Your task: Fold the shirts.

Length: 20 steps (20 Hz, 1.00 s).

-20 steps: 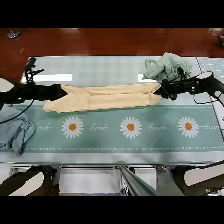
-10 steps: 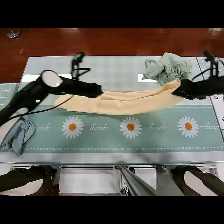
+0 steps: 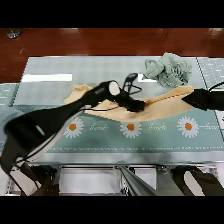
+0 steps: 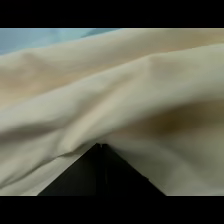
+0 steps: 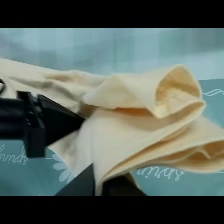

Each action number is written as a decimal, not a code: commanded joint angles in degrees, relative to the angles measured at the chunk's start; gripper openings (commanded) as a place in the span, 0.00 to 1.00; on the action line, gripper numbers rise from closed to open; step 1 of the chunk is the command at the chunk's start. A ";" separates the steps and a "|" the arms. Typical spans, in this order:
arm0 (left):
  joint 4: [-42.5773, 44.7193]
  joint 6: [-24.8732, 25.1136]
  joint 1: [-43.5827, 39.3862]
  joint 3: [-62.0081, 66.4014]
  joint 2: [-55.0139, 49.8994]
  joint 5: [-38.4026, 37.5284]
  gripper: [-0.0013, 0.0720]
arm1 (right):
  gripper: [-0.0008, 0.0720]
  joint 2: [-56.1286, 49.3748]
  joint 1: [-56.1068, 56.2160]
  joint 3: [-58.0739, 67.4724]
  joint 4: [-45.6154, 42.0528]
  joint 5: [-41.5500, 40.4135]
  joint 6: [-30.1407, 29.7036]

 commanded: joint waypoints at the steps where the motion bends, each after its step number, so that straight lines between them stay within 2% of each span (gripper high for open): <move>1: -3.32 -1.73 -6.84 7.17 -6.71 -4.90 0.06 | 0.04 0.96 0.00 -0.17 1.79 -2.03 0.72; 3: -3.28 -0.70 -7.28 8.24 -6.84 -6.51 0.06 | 0.04 0.96 0.00 -0.17 1.79 -2.36 0.70; 6: -3.30 -0.72 -0.83 10.78 -5.11 -11.04 0.06 | 0.04 0.96 0.46 -0.15 1.73 -2.25 0.61; 9: -2.71 -0.76 10.84 11.19 0.66 -13.68 0.06 | 0.04 -1.03 5.27 -0.15 2.29 -3.21 0.90; 11: -1.05 -0.74 19.50 11.17 5.55 -18.36 0.06 | 0.04 -4.61 11.26 0.44 3.17 -6.21 2.27; 14: 9.11 0.26 31.63 9.18 16.13 -23.43 0.06 | 0.04 -14.25 21.46 6.60 4.81 -12.26 3.54; 17: 10.23 2.97 43.56 -2.86 31.43 -19.02 0.06 | 0.04 -28.50 30.47 18.12 6.60 -14.62 3.69; 20: 10.23 6.32 50.82 -22.97 49.99 -13.94 0.06 | 0.04 -42.93 37.38 30.27 8.24 -14.64 3.76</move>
